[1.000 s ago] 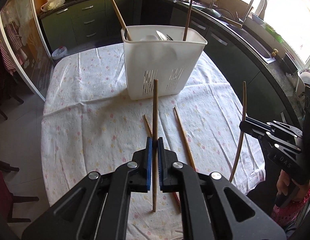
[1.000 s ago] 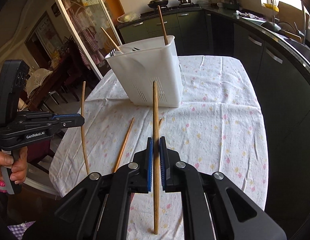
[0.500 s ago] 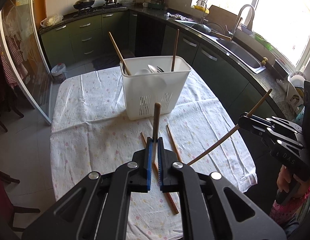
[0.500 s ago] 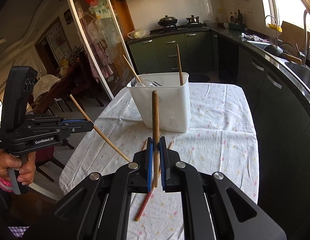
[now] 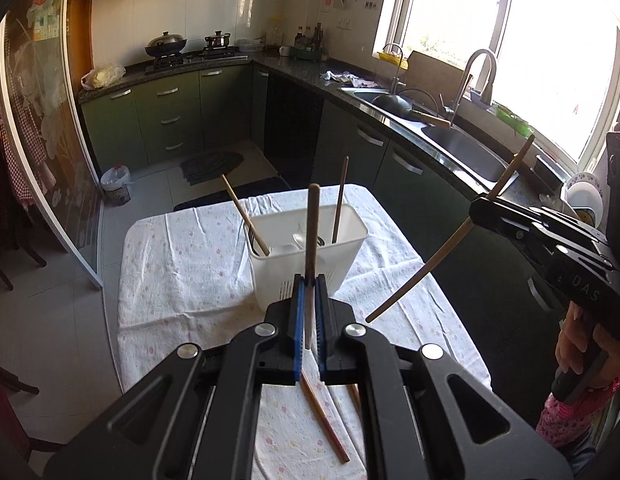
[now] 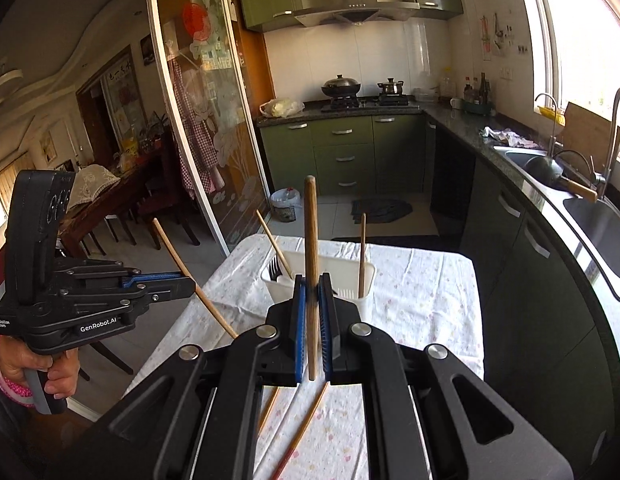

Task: Organize utensils
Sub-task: 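Carry both chopsticks upright over the white basket and open both tools to drop them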

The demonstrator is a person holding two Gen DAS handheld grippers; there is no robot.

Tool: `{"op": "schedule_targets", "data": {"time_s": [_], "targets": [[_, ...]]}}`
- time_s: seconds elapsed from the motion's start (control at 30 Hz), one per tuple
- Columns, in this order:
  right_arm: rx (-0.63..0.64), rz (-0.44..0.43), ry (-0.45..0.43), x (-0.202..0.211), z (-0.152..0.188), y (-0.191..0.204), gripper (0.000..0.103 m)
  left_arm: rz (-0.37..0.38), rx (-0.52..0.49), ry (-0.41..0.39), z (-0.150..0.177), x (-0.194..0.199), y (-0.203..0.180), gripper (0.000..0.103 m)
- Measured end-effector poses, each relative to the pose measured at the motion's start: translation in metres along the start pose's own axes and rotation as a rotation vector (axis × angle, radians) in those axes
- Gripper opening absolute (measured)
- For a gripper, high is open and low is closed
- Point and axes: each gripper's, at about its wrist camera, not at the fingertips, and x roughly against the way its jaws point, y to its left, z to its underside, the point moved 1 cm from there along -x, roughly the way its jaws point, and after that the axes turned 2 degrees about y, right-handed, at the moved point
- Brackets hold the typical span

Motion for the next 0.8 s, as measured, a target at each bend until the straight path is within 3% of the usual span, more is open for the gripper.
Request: {"op": "schedule_targets", "data": {"time_s": [0.23,0.43,0.8], "targets": [[0.009,0.031,-0.08,0.009,-0.061,0.001,0.007,-0.013,-0.004,-0.141,-0.056,0.037,0.002,0.005],[-0.003,0.063,-0.074,-0.025,-0.095,-0.01,0.007,-0.03,0.001,-0.217,-0.093,0.03,0.009,0.005],[-0.014,0.077,0.042,-0.119,-0.071,-0.04,0.007,-0.045,0.028,-0.071,-0.09,-0.075,0.028,0.005]]}}
